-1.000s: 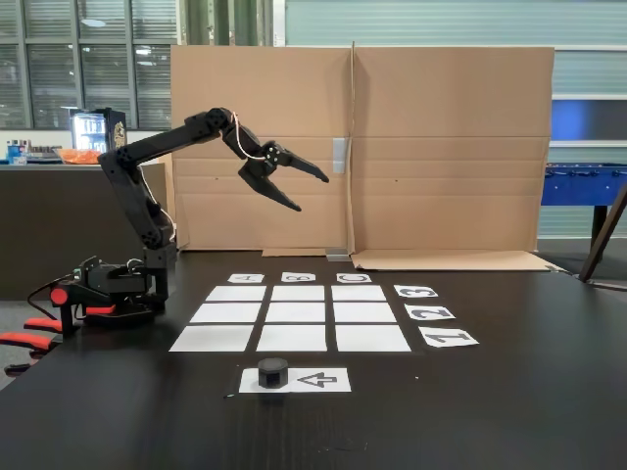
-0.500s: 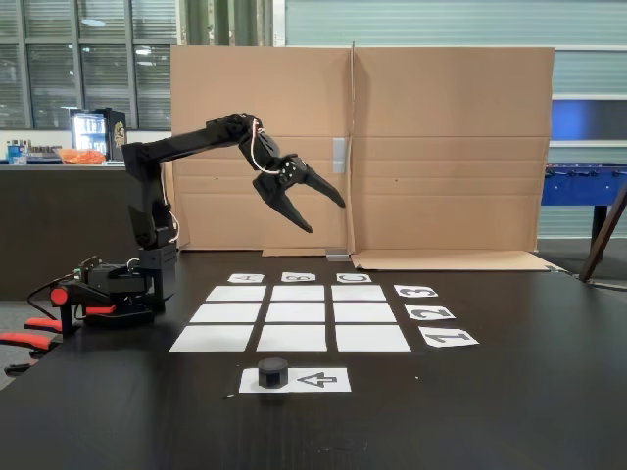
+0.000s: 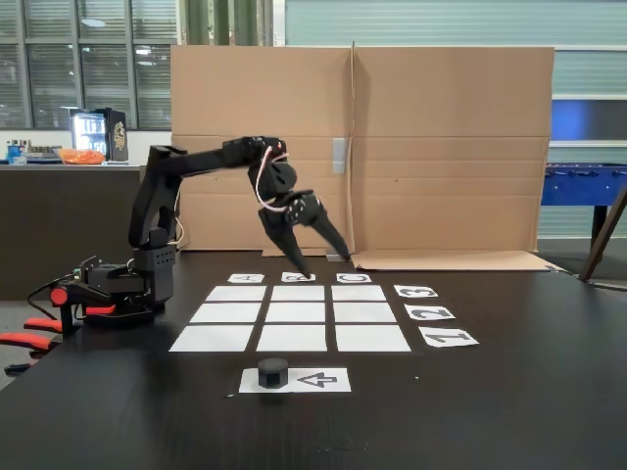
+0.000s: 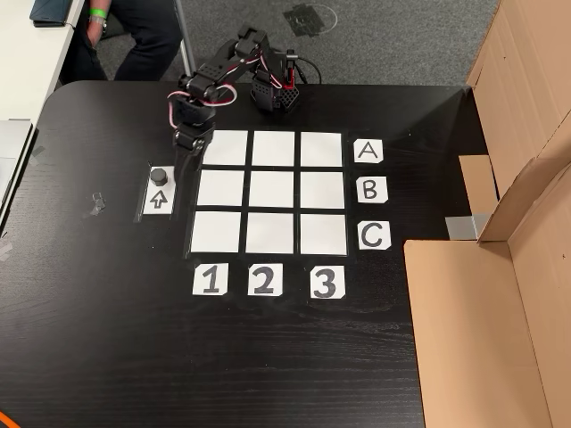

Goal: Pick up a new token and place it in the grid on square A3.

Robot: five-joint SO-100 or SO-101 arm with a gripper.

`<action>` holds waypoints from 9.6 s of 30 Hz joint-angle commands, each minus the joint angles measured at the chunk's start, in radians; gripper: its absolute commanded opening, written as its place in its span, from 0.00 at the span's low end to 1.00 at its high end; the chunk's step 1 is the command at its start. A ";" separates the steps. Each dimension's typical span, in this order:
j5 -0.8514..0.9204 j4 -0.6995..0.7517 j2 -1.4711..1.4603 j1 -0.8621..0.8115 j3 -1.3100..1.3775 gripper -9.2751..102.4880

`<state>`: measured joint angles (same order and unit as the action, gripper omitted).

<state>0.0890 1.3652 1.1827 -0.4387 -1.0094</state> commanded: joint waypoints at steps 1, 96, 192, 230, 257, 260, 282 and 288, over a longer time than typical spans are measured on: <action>0.026 0.035 -0.092 -0.061 0.120 0.36; 0.199 0.281 -0.746 -0.295 0.808 0.29; 0.357 0.083 0.551 0.801 -0.746 0.22; 0.657 -0.241 0.589 1.101 -1.241 0.21; 0.649 -0.290 0.583 1.192 -1.301 0.21; 0.649 -0.290 0.583 1.190 -1.302 0.21; 0.646 -0.276 0.606 1.152 -1.299 0.33; 0.649 -0.259 0.655 1.137 -1.293 0.37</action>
<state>0.7394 1.0937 1.7871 0.7118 -2.3209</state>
